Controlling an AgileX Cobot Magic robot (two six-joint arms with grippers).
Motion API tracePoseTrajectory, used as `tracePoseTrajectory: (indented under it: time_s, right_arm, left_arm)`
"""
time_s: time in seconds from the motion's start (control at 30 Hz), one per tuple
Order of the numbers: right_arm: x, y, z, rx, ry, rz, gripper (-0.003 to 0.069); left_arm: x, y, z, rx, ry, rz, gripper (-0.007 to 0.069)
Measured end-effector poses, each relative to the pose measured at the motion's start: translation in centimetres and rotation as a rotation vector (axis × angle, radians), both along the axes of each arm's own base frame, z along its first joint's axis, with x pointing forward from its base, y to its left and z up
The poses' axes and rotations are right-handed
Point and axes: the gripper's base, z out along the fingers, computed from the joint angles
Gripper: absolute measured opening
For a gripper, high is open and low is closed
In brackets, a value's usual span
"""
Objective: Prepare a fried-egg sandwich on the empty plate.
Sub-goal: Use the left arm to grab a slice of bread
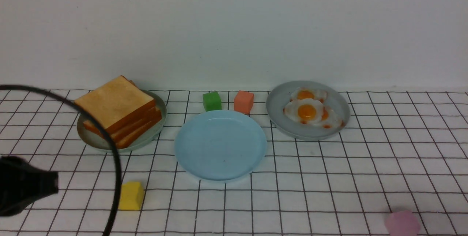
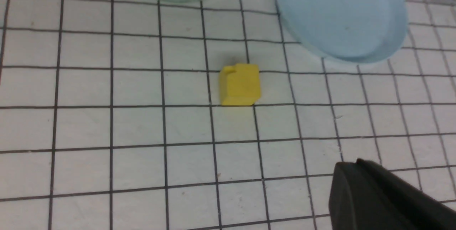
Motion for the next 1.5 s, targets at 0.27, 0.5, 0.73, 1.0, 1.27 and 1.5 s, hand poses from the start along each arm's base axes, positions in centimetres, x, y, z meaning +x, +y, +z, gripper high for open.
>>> tracePoseTrajectory:
  time_s: [0.27, 0.5, 0.73, 1.0, 1.27, 1.5]
  right_arm:
    - [-0.2, 2.0, 9.0, -0.544, 0.225, 0.341, 0.0013]
    - [2.7, 2.9, 12.9, -0.732, 0.337, 0.533, 0.0003]
    - [4.3, 4.3, 13.6, -0.803, 0.300, 0.661, 0.0006]
    - [4.6, 4.6, 13.7, -0.815, 0.267, 0.668, 0.0008]
    - [4.4, 4.6, 13.6, -0.818, 0.282, 0.684, 0.0014]
    - [4.4, 4.5, 13.6, -0.830, 0.285, 0.679, 0.0017]
  left_arm:
    - [9.2, -1.0, -1.5, 0.027, 0.191, -0.008, -0.0013]
    - [11.3, -2.5, -3.0, 0.093, 0.260, -0.139, -0.0013]
    - [13.2, -3.2, -1.2, 0.183, 0.134, -0.186, -0.0013]
    - [19.5, -2.6, -2.5, 0.387, 0.109, -0.266, 0.0019]
    - [23.8, -2.5, -5.7, 0.533, 0.074, -0.314, 0.0398]
    - [24.7, -2.7, -8.5, 0.526, 0.133, -0.330, 0.0533]
